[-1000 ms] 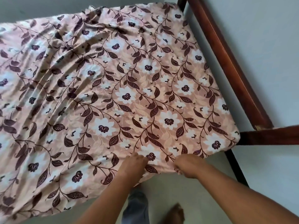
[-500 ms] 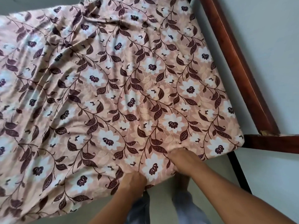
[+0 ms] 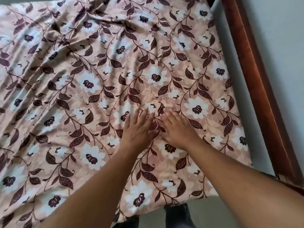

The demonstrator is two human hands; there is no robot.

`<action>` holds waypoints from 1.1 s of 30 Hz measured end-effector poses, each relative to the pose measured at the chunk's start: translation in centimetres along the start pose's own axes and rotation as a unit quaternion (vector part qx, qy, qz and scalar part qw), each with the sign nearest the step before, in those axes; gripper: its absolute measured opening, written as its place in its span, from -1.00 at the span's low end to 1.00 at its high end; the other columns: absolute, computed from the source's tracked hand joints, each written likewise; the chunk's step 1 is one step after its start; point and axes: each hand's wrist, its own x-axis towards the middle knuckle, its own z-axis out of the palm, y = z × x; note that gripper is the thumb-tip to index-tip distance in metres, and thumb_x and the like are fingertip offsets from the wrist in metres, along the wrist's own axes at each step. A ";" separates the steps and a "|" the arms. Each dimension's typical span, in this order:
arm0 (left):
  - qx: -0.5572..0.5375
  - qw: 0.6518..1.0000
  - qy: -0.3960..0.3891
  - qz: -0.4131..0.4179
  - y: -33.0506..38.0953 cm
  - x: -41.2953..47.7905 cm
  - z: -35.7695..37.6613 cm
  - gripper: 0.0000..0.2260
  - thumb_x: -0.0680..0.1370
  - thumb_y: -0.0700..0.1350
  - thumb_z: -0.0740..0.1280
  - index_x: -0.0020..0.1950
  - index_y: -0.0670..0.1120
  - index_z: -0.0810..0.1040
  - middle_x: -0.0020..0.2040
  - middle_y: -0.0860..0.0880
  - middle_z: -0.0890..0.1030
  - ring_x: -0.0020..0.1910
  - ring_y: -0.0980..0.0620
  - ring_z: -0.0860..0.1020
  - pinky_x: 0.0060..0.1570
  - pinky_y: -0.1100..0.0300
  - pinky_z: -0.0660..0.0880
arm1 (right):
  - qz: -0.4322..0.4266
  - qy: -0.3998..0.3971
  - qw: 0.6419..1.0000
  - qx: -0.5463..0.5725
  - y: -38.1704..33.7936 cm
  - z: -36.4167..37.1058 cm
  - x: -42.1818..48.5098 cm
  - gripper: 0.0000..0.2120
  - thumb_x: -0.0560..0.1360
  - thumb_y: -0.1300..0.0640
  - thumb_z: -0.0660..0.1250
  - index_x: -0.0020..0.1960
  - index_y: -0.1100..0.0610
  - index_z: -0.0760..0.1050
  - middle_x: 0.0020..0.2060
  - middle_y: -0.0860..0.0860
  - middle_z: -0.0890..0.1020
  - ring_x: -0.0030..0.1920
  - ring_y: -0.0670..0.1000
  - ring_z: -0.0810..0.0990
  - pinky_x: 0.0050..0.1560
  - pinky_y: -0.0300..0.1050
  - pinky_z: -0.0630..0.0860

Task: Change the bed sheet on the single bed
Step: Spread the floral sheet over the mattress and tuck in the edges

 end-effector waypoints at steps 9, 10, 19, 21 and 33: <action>0.025 0.986 -0.052 -0.156 -7.0 -1.9 0.8 -0.28 0.48 0.54 -0.24 0.52 0.29 -0.43 0.56 0.05 -0.48 0.51 -0.14 -0.50 0.40 -0.46 -0.33 | -0.038 -0.057 0.996 -0.053 7.9 -1.5 2.1 -0.15 0.54 -0.49 -0.12 0.59 -0.12 -0.45 0.55 -0.08 -0.46 0.56 0.11 -0.46 0.56 0.31 -0.26; -0.001 0.982 -0.061 -0.180 -7.2 -2.6 0.6 -0.28 0.48 0.54 -0.21 0.52 0.30 -0.42 0.54 0.06 -0.51 0.50 -0.13 -0.53 0.38 -0.45 -0.37 | -0.017 -0.055 0.997 -0.043 8.4 -2.2 2.6 -0.14 0.53 -0.51 -0.12 0.58 -0.12 -0.45 0.55 -0.06 -0.47 0.56 0.14 -0.46 0.55 0.34 -0.26; -0.032 0.987 0.063 -0.143 -2.2 11.7 -5.4 -0.35 0.58 0.41 -0.23 0.60 0.18 -0.29 0.61 0.01 -0.28 0.59 -0.17 -0.30 0.48 -0.42 -0.09 | 0.094 0.035 0.995 -0.024 11.8 -7.8 12.4 -0.09 0.51 -0.52 -0.13 0.62 -0.01 -0.37 0.60 0.12 -0.36 0.59 0.18 -0.37 0.56 0.31 -0.26; -0.006 0.993 0.076 -0.087 -1.4 17.5 -6.5 -0.37 0.58 0.41 -0.24 0.59 0.21 -0.28 0.61 0.04 -0.27 0.58 -0.15 -0.31 0.47 -0.44 -0.13 | 0.116 0.059 0.991 -0.020 12.5 -8.2 14.8 -0.09 0.52 -0.52 -0.14 0.63 -0.01 -0.33 0.60 0.12 -0.35 0.59 0.19 -0.36 0.57 0.29 -0.25; 0.054 0.983 0.103 -0.144 -8.9 15.5 -6.1 -0.34 0.60 0.39 -0.22 0.62 0.12 -0.24 0.63 -0.06 -0.26 0.57 -0.05 -0.35 0.24 0.12 -0.72 | 0.075 0.055 0.995 -0.024 8.1 -6.8 16.0 -0.09 0.51 -0.53 -0.26 0.59 0.01 -0.48 0.54 0.13 -0.49 0.54 0.16 -0.50 0.55 0.30 -0.29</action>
